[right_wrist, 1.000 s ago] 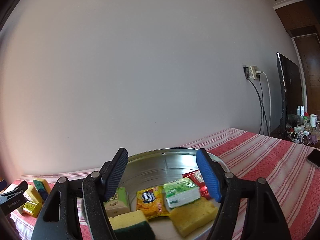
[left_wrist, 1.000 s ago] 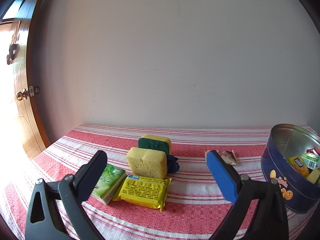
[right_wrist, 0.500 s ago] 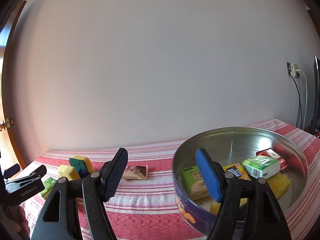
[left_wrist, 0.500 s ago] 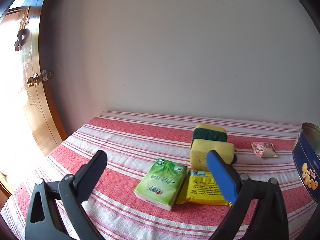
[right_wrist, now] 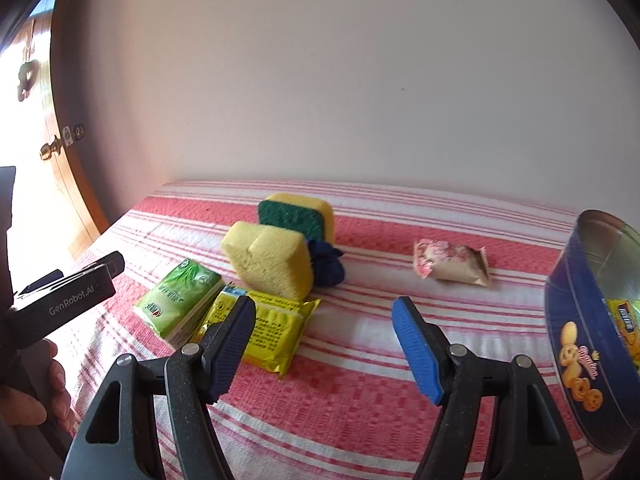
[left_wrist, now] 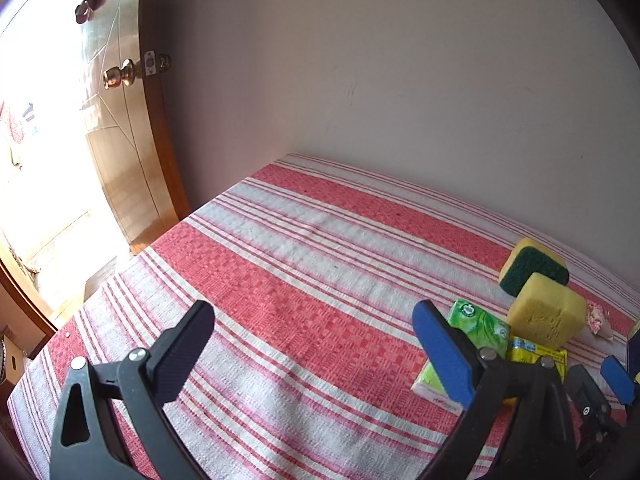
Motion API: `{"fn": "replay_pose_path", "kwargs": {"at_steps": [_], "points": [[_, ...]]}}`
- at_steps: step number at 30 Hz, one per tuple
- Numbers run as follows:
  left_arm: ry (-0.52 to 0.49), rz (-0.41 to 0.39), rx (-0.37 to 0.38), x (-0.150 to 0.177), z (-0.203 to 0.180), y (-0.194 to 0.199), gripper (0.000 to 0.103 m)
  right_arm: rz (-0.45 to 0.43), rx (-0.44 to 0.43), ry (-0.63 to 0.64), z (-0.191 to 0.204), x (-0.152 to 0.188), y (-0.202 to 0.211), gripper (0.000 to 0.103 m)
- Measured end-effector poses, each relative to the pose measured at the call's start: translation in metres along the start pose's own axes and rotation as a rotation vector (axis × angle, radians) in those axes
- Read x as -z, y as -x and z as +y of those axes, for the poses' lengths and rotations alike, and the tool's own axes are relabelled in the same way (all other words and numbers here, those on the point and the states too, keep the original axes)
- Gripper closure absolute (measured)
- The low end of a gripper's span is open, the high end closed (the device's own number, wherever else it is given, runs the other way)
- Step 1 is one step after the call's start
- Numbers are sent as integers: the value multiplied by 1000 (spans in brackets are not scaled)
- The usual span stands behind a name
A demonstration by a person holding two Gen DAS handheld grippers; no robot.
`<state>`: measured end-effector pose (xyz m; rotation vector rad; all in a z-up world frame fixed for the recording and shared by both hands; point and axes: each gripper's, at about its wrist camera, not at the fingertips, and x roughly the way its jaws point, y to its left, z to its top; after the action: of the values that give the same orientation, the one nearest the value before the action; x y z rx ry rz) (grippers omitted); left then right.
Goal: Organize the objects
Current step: 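Move both tools back toward the remaining pile of sponges and packs, then grasp the yellow biscuit packet with the right tool while the left tool grasps the green tissue pack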
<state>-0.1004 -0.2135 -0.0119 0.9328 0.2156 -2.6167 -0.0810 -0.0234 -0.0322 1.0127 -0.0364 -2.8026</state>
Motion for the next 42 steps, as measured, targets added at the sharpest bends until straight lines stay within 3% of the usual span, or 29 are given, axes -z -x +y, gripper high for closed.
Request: {"fn": "replay_pose_path", "kwargs": {"at_steps": [6, 16, 19, 27, 33, 37, 42], "points": [[30, 10, -9, -3, 8, -2, 3, 131, -31, 1, 27, 0, -32, 30], [24, 32, -12, -2, 10, -10, 3, 181, -23, 43, 42, -5, -49, 31], [29, 34, 20, -2, 9, -9, 3, 181, -42, 59, 35, -4, -44, 32], [-55, 52, 207, 1, -20, -2, 3, 143, -44, -22, -19, 8, -25, 33], [-241, 86, 206, 12, -67, -12, 3, 10, 7, -70, -56, 15, 15, 33], [-278, 146, 196, 14, -82, -23, 15, -40, 27, -71, -71, 17, 29, 33], [-234, 227, 228, 13, -83, -38, 30, -32, 15, -91, -70, 15, 17, 33]]}}
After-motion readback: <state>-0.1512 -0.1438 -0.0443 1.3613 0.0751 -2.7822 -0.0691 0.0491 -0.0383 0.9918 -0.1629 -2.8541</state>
